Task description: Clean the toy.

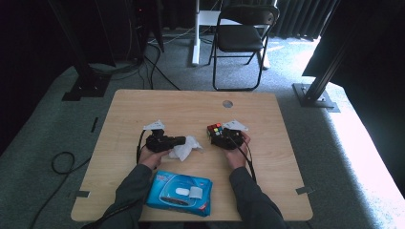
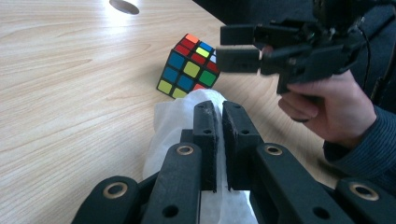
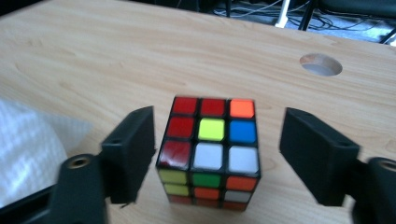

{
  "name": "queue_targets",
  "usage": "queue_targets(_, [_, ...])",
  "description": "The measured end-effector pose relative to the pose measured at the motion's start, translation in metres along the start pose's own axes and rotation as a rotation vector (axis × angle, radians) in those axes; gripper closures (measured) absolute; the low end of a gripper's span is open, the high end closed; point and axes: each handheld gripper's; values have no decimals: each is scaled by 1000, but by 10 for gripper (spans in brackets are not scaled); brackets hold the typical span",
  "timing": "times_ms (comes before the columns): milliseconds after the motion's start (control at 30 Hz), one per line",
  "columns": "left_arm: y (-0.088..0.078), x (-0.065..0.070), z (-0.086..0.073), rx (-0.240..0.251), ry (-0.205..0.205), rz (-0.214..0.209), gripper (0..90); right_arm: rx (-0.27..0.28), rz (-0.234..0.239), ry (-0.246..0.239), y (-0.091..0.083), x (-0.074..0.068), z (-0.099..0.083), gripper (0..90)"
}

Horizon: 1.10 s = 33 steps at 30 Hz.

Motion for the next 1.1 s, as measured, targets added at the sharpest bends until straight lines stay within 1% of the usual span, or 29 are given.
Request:
queue_targets(67, [0, 0, 0, 1, 0, 0, 846, 1, 8, 20, -1, 5, 4, 325])
queue_targets(167, [1, 0, 0, -3, 0, -1, 846, -3, 9, 36, 0, 11, 7, 385])
queue_targets(200, [1, 0, 0, -3, 0, -1, 846, -10, 0, 38, 0, 13, 8, 399])
queue_targets(300, [1, 0, 0, -3, -1, -1, 845, -29, -2, 57, 3, 17, 7, 451])
queue_targets(467, [1, 0, 0, -1, -2, -1, 844, -51, -1, 92, 7, 23, 5, 505])
queue_targets(633, [1, 0, 0, -2, -1, -1, 844, -62, -7, 110, 9, 26, 5, 535])
queue_targets(700, [1, 0, 0, -3, -1, -1, 844, -65, 2, 118, 9, 27, 5, 544])
queue_targets(800, [1, 0, 0, -1, -2, -2, 844, -68, 2, 118, 9, 27, 4, 562])
queue_targets(900, [2, 0, 0, -3, -2, -2, 844, -71, 14, 143, 8, 28, 4, 579])
queue_targets(1000, [2, 0, 0, -2, -1, -3, 844, -74, 29, 156, 9, 29, 4, 626])
queue_targets(1100, [2, 0, 0, -2, 0, -4, 844, -77, 43, 172, 8, 28, 4, 695])
Point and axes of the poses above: each handheld gripper's, and its own axes: y roughly forward along the jaws, z roughly out of its top, x roughly to its right, and after that the axes turned 2 degrees about -z, right-handed
